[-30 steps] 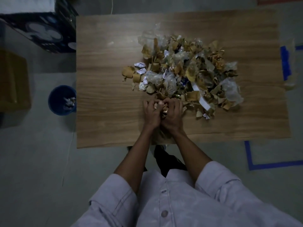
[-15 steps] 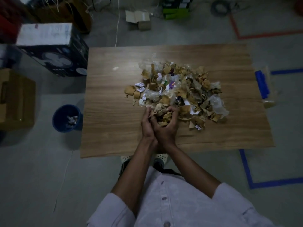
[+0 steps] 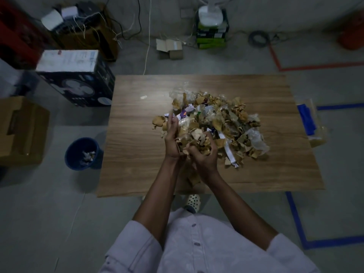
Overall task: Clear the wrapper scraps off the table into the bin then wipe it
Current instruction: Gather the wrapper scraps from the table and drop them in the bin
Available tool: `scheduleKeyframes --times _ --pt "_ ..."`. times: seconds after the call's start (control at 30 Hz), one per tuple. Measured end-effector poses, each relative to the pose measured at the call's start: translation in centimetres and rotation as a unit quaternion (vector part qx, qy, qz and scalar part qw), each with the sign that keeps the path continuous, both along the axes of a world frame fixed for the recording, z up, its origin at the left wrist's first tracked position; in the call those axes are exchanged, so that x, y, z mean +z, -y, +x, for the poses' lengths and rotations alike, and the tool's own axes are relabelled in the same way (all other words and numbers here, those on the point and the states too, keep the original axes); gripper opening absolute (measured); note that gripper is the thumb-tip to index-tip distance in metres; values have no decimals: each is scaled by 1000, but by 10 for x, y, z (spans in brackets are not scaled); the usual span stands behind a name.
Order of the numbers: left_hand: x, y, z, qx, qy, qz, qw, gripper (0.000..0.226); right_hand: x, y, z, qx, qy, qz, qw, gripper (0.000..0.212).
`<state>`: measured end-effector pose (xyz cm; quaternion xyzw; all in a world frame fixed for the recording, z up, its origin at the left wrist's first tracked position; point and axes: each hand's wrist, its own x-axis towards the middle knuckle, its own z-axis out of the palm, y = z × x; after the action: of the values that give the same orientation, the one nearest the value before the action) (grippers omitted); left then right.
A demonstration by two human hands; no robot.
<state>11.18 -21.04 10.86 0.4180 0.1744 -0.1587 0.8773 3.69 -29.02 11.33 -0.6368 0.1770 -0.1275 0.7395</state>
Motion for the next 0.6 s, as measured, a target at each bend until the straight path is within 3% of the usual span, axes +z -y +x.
scheduleKeyframes --times 0.13,0.23,0.33,0.4,0.5,0.6 --pt "0 9 -1 -38 23 28 999 64 2 15 5 -3 -37 79 996 42" --pt "9 23 -11 -28 9 44 999 64 8 25 12 -14 -41 84 996 54" --pt "8 37 -16 0 -47 82 996 66 11 24 16 -13 -56 95 994 47" --pt "7 40 -15 16 -55 80 995 67 9 17 16 -29 -57 38 997 43" --pt "3 36 -12 38 -31 87 995 56 6 4 18 -43 -40 -118 991 55" --pt "1 32 -6 66 -80 77 992 67 5 1 28 -64 -44 -174 982 68"
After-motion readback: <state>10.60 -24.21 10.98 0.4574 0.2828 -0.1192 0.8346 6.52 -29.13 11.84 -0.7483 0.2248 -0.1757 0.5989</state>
